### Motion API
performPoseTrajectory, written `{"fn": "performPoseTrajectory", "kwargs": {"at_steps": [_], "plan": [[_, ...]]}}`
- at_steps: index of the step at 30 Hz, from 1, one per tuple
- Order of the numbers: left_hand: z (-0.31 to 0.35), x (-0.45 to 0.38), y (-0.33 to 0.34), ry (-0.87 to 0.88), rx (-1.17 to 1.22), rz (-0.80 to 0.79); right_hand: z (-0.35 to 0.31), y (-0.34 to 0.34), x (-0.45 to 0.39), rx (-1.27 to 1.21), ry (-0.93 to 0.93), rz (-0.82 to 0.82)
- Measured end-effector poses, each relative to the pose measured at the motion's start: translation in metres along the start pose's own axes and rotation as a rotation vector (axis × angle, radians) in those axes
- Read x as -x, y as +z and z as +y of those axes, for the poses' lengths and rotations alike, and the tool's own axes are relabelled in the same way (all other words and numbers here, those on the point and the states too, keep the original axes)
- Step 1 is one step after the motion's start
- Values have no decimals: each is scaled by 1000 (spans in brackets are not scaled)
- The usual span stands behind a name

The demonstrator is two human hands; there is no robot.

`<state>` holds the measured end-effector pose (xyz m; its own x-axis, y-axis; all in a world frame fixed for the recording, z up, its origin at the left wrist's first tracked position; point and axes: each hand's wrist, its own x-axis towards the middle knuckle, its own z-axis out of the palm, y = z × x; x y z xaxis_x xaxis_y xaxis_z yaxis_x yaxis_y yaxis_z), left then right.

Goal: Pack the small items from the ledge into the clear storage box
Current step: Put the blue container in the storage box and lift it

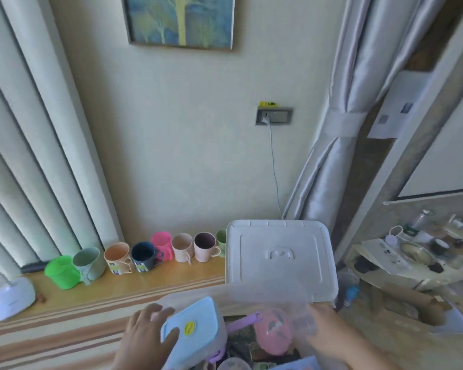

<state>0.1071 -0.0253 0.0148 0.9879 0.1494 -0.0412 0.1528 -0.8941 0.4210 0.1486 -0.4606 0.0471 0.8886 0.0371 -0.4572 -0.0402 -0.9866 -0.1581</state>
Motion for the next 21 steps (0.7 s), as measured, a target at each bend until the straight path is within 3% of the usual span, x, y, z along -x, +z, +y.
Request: {"fn": "performPoseTrajectory", "kwargs": {"at_steps": [3, 6, 8, 11, 14, 18, 21], "plan": [[-2, -13, -1, 157, 11, -82, -44, -58, 31, -74, -135, 123], [-11, -8, 8, 213, -57, -59, -70, -149, 73, -341, -320, 466], [-14, 8, 5, 198, -109, -71, -82, -215, 111, -514, -464, 631], [0, 22, -11, 82, -106, -170, -80, -266, 125, -655, -509, 706], [21, 16, -21, 88, -113, -121, -60, -214, 76, -591, -409, 750], [52, 9, -1, 143, -122, -95, -5, -61, 4, -221, -229, 375], [80, 3, 23, 120, -138, -198, 32, 4, -24, -145, -171, 247]]}}
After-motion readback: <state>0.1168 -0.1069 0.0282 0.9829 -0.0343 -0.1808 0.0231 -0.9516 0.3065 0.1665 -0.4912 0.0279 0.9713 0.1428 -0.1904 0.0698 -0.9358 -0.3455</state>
